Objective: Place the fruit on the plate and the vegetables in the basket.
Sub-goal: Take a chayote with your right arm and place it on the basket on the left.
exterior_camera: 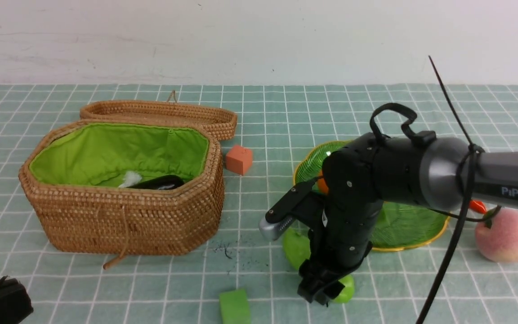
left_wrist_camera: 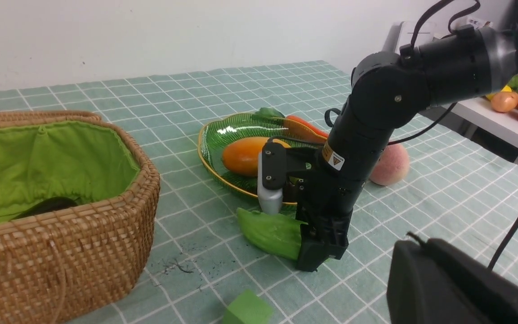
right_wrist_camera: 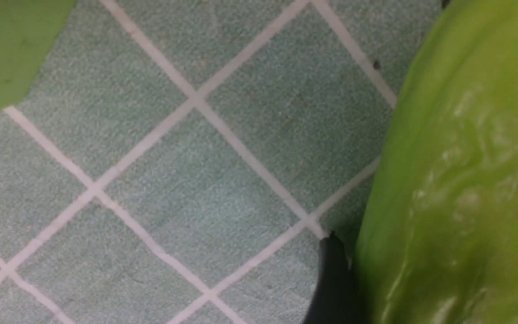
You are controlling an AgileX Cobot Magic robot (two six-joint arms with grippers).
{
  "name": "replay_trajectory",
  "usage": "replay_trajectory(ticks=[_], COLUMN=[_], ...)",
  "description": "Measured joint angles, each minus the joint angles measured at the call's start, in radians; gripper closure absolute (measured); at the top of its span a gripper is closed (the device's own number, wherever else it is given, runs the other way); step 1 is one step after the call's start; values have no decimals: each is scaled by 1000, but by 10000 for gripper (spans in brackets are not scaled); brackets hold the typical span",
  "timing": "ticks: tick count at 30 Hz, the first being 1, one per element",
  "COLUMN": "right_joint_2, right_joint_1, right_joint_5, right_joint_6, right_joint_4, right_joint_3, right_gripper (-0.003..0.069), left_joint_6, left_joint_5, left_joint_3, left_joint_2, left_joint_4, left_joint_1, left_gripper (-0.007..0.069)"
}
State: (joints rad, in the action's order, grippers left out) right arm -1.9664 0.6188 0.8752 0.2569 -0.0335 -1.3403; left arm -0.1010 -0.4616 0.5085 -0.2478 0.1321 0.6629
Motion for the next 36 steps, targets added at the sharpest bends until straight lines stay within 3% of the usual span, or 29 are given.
replay_trajectory(ticks=[12, 16, 22, 24, 27, 30, 36], right_joint_2=[206, 278, 217, 129, 37, -44, -96], right_joint_1=[0, 0, 15, 47, 83, 110, 120], right_joint_5=[146, 117, -77, -156, -211, -266, -297], right_joint_6=[-39, 28, 383, 552, 668, 708, 623], right_joint_4=[-139, -209, -491, -640, -710, -727, -693], right_joint_3=[-142, -253, -385, -428, -473, -515, -543], right_gripper=[204, 204, 204, 204, 204, 202, -5], left_joint_6=[0, 0, 0, 0, 0, 0, 0], left_joint_5=[0, 1, 1, 1, 1, 1, 1], left_joint_3=[0, 0, 0, 0, 0, 0, 0], left_joint_2=[0, 0, 0, 0, 0, 0, 0], left_joint_4=[-5, -5, -6, -6, -6, -6, 7], left_joint_1=[0, 0, 0, 0, 0, 0, 0], left_gripper=[637, 637, 637, 637, 636, 634, 634])
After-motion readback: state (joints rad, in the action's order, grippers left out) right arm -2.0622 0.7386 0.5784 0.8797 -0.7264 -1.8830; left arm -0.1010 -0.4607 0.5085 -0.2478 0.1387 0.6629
